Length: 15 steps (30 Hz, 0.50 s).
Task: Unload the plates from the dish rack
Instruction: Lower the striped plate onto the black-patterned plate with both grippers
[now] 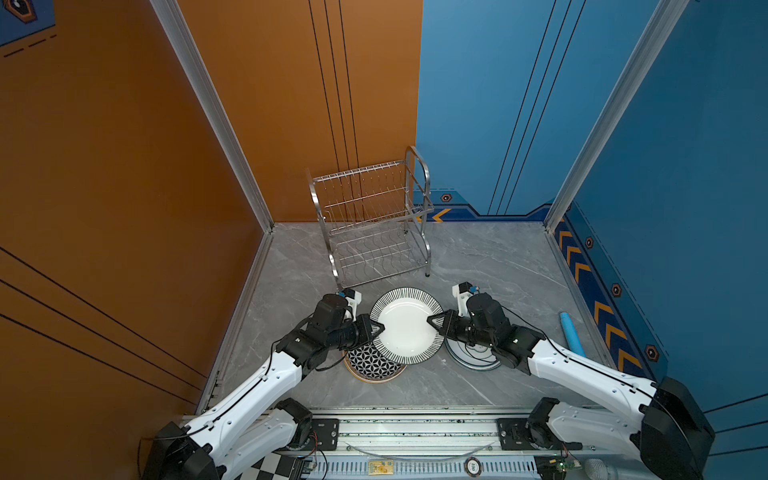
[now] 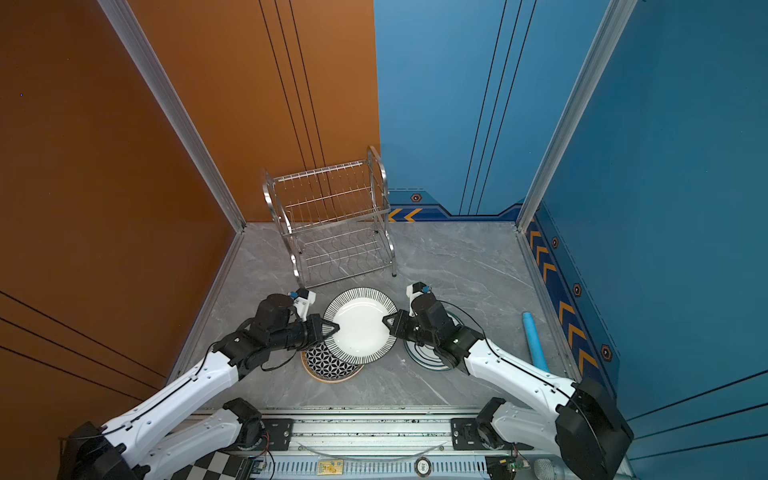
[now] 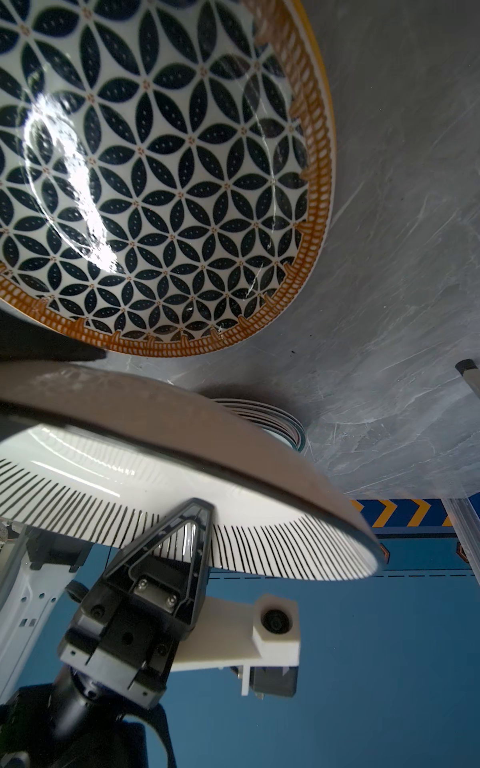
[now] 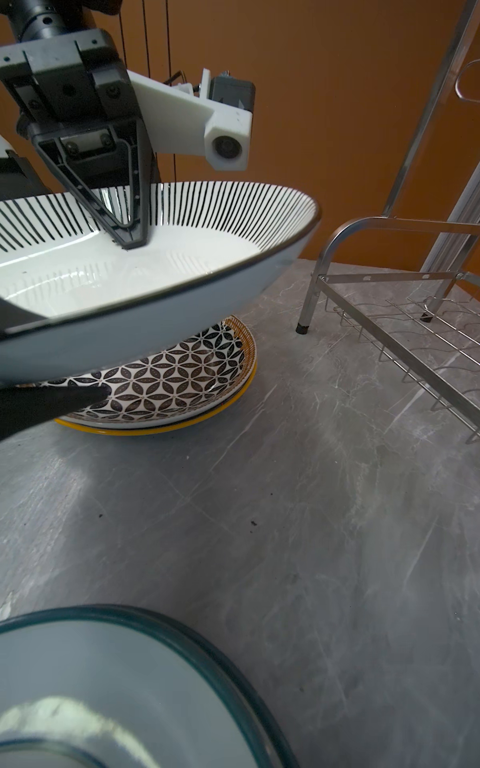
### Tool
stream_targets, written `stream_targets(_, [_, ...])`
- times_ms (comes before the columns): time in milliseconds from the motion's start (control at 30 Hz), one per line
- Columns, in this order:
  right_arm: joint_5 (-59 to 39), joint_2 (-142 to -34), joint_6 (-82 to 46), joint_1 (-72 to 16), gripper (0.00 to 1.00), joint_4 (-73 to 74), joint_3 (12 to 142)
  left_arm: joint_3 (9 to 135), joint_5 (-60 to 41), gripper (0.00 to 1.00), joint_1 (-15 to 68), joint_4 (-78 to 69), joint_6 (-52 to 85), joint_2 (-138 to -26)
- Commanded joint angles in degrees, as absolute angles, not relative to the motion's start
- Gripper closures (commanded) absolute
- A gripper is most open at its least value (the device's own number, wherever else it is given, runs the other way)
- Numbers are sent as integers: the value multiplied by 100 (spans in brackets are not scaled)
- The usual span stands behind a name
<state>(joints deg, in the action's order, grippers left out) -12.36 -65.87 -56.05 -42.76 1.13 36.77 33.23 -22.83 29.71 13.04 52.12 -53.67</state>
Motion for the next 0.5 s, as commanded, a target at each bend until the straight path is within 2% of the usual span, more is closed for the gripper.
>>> stream_targets(0, [-1550, -6605, -5820, -4347, 88, 1197, 3829, 3125, -2302, 100, 2937, 1585, 4905, -5262])
stream_targets(133, [-1518, -6714, -5854, -4344, 57, 1235, 3832, 3052, -2222, 100, 2777, 1881, 4863, -5050])
stream_targets(200, [-1490, -6732, -5853, -4312, 47, 1192, 3832, 3025, -2141, 100, 2673, 2059, 4834, -4868])
stream_targets(300, [-1402, -6714, -5855, -4235, 34, 1083, 3805, 2973, -2159, 100, 2413, 2309, 4808, -4581])
stream_targets(467, [-1144, -6543, -5739, -4121, 23, 616, 3790, 2858, -2281, 100, 1927, 2578, 4748, -4222])
